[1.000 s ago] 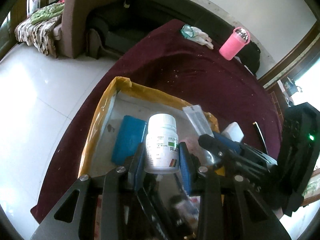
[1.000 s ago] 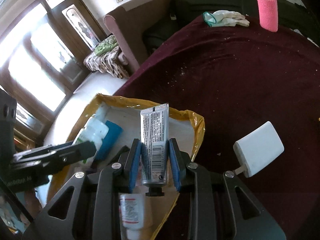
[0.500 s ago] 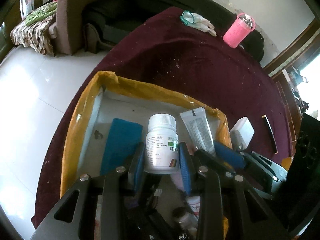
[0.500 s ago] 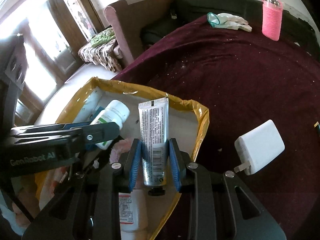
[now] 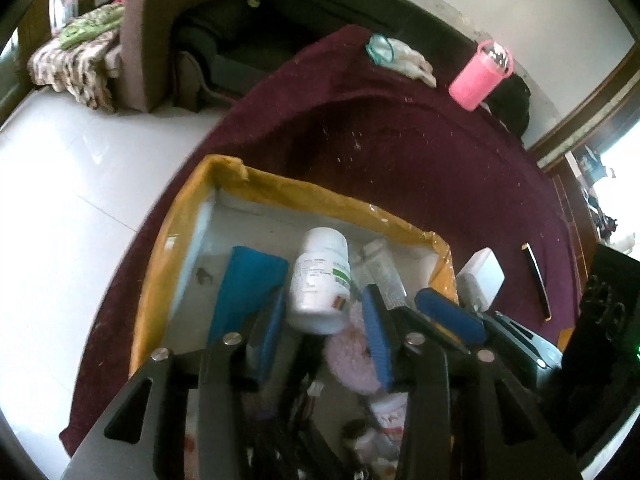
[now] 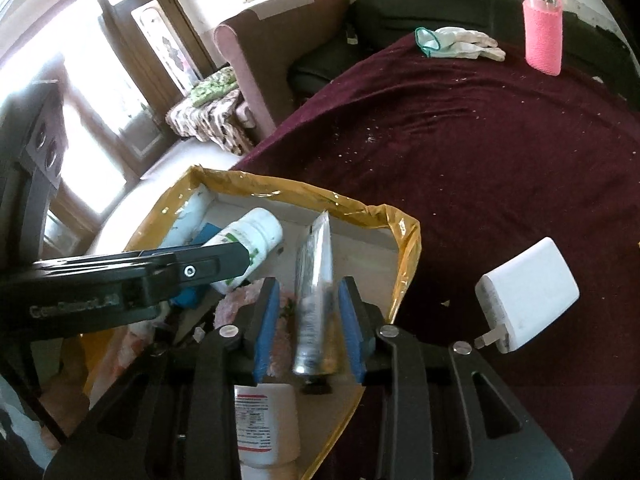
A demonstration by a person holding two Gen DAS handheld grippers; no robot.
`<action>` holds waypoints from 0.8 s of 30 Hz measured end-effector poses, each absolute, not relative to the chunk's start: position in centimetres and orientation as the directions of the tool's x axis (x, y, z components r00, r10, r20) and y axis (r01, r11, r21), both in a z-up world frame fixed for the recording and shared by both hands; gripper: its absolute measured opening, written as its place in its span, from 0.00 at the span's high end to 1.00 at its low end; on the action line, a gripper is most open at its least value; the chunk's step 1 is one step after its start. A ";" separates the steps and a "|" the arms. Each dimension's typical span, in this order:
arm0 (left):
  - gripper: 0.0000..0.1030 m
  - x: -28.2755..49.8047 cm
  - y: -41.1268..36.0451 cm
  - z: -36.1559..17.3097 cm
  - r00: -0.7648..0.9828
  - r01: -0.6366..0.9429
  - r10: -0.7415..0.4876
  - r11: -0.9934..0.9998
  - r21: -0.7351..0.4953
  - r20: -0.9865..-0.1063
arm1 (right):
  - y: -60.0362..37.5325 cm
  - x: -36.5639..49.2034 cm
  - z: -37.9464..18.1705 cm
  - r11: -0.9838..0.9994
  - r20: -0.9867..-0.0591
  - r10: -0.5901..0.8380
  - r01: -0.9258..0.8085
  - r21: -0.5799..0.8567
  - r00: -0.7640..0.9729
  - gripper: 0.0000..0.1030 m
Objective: Organize objects
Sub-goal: 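Open both tools to drop the bottle and tube into the tray, then move both open tools back over the table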
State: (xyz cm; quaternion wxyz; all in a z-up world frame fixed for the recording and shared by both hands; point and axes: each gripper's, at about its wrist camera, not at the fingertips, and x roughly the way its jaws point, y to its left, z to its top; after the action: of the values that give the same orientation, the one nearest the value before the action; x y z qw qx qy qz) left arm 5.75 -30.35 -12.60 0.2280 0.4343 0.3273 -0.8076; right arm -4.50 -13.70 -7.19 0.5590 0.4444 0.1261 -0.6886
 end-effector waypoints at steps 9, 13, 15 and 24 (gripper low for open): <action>0.50 11.9 -24.7 -7.1 -0.624 0.637 -0.186 -0.683 -0.356 -0.759 | -10.8 -5.1 -4.1 -0.283 -0.629 -0.776 0.870 0.405 0.040 0.53; 0.49 12.7 -20.9 -6.2 -0.640 0.609 -0.181 -0.712 -0.350 -0.746 | -7.7 -5.7 -2.7 -0.261 -0.600 -0.797 0.855 0.448 0.071 0.53; 0.48 12.1 -19.1 -5.9 -0.651 0.585 -0.166 -0.732 -0.349 -0.741 | -5.2 -6.4 -2.4 -0.254 -0.588 -0.804 0.839 0.480 0.093 0.53; 0.48 7.0 -13.8 -5.9 -0.654 0.493 -0.089 -0.804 -0.334 -0.752 | 4.1 -13.4 -1.8 -0.426 -0.688 -0.715 0.859 0.285 -0.126 0.51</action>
State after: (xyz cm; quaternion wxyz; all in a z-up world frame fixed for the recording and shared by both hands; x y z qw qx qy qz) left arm 7.02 -13.77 -5.87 0.1671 0.3811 0.2651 -0.8698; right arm -13.42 4.08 -1.80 0.5282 0.3973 0.0905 -0.7450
